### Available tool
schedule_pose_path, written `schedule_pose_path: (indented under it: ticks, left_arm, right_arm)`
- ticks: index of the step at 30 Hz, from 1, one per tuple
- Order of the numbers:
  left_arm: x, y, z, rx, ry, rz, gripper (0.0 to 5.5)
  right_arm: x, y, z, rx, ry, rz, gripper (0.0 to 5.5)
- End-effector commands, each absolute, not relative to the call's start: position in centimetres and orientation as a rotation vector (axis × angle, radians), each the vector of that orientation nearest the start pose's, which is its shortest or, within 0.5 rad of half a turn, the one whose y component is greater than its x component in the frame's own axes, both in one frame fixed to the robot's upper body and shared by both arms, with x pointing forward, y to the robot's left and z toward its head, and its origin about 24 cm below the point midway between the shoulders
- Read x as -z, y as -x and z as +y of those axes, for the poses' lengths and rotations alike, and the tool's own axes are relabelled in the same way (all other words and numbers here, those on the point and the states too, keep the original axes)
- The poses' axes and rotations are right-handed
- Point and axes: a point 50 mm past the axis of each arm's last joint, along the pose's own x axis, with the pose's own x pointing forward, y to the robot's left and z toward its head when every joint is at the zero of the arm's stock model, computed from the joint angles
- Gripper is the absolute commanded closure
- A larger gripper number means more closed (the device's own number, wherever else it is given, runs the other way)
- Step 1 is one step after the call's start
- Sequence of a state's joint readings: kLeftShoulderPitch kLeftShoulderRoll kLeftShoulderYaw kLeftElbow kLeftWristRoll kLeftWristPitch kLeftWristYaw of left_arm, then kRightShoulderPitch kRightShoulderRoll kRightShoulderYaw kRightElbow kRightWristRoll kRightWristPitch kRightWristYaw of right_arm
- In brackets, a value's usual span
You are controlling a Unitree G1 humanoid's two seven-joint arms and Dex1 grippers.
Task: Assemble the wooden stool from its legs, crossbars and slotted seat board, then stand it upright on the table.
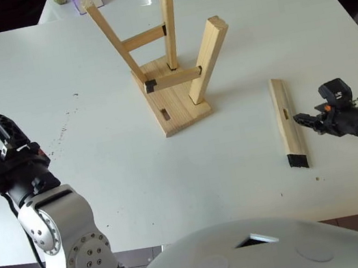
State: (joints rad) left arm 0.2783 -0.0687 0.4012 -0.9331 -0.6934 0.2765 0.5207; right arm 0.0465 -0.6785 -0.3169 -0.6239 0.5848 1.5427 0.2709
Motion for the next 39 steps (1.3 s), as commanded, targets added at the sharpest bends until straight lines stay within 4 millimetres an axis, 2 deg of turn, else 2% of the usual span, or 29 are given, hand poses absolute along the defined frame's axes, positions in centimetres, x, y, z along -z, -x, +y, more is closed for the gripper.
schedule_pose_path:
  ticks: [1,6,9,16,21,28,31,34,36,39]
  left_arm:
    - [-15.3,-14.3,23.2,-0.665,0.608,-0.328,2.11]
    - [-15.3,-14.8,23.0,-0.647,0.609,-0.327,2.11]
    - [-15.3,-15.0,23.0,-0.641,0.61,-0.326,2.11]
    - [-15.3,-15.4,22.8,-0.62,0.606,-0.316,2.11]
    - [-15.4,-15.7,22.8,-0.611,0.601,-0.319,2.11]
    - [-15.3,-16.0,22.7,-0.614,0.6,-0.318,2.11]
    - [-15.5,-16.1,22.8,-0.614,0.594,-0.33,2.11]
    - [-15.5,-16.1,22.8,-0.616,0.585,-0.332,2.11]
    - [-15.4,-16.0,22.9,-0.629,0.569,-0.326,2.11]
    - [-15.4,-15.9,23.1,-0.649,0.559,-0.343,2.11]
  right_arm:
    - [-9.7,-18.5,-24.7,-0.193,0.014,0.94,2.12]
    - [-9.2,-19.1,-24.2,-0.212,-0.145,0.898,2.12]
    - [-9.0,-18.9,-24.1,-0.219,-0.156,0.914,2.12]
    - [-8.0,-16.0,-23.3,-0.289,0.022,1.043,2.12]
    - [-7.5,-14.6,-23.6,-0.333,0.15,1.047,2.12]
    - [-6.8,-14.6,-24.6,-0.36,0.3,0.993,3.04]
    - [-6.6,-15.1,-24.7,-0.388,0.347,0.958,3.45]
    - [-6.9,-16.0,-24.6,-0.395,0.355,0.904,3.46]
    - [-7.7,-17.7,-24.3,-0.393,0.341,0.827,3.46]
    - [-9.6,-22.7,-23.6,-0.356,0.272,0.647,3.46]
